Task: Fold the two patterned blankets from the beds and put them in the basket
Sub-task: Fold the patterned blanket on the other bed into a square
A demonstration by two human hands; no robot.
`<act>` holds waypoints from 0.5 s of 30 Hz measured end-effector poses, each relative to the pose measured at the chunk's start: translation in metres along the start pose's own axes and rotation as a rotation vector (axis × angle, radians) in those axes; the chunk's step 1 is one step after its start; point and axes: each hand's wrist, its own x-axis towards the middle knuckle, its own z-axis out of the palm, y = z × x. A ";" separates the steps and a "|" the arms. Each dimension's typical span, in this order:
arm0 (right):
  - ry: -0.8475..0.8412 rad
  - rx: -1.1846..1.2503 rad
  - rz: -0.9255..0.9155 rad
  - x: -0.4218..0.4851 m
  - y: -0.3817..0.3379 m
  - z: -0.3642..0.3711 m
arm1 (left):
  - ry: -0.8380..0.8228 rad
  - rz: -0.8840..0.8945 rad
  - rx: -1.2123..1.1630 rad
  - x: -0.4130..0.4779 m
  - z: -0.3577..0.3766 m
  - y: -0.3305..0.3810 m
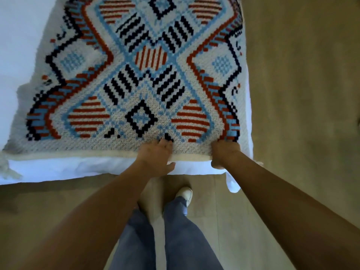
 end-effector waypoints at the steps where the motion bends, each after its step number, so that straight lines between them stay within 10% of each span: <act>1: 0.010 0.019 -0.029 -0.001 0.000 -0.003 | 0.016 0.015 0.007 0.001 -0.004 0.000; 15: 0.358 0.269 -0.244 0.015 -0.058 -0.104 | 0.136 -0.154 -0.068 0.024 -0.060 -0.078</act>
